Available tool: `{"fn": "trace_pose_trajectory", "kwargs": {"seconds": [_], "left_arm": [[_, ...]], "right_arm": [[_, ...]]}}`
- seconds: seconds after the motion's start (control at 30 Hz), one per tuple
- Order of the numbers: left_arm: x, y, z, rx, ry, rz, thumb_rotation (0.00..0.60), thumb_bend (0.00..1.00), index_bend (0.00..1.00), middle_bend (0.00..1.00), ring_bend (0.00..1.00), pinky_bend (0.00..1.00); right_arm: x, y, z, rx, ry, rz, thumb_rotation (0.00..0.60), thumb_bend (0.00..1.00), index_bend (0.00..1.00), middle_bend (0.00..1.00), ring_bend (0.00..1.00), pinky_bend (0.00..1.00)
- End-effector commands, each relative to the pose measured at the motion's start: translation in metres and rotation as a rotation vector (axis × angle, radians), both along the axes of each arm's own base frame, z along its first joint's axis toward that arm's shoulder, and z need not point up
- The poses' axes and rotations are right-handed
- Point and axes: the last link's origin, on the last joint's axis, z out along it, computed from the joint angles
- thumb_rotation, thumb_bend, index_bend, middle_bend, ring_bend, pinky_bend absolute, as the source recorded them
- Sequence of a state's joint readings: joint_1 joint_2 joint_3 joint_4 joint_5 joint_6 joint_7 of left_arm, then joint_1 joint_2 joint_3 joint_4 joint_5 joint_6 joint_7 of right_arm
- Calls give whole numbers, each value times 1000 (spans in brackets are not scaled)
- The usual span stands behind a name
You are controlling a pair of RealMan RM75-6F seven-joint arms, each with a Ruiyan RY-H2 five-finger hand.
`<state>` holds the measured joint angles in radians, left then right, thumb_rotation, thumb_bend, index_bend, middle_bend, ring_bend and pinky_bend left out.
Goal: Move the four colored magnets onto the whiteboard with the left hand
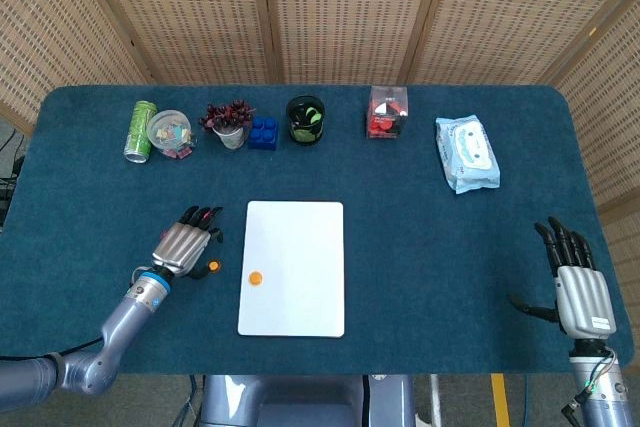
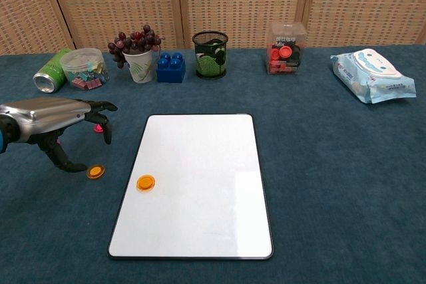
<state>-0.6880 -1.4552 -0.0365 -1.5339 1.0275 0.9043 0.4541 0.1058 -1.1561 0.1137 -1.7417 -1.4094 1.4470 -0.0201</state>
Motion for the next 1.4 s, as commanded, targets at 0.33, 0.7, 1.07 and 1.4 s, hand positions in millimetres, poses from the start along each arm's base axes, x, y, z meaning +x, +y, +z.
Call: {"fn": "trace_pose_trajectory", "kwargs": {"seconds": [0.33,0.7,1.07,1.4], "left_arm": [[-15,-5,-6,-32,30,3,600,286,349,0,0,0],[-13,-3,-21,-33,25,-3,600,299,421,0,0,0],[-13,-4,-18,6,35,5,600,351,690,0,0,0],[31,5,-6,33,-72,-40,600,355,690,0,0,0]], "right_arm": [[0,0,0,4,-4,-3,600,129,0,0,0,0],[0,0,0,6,-21,-9,600,126,0,0,0,0],[0,0,0,6,-24,-9,600,130,0,0,0,0],[0,0,0,8,-29,-12,600,129,0,0,0,0]]}}
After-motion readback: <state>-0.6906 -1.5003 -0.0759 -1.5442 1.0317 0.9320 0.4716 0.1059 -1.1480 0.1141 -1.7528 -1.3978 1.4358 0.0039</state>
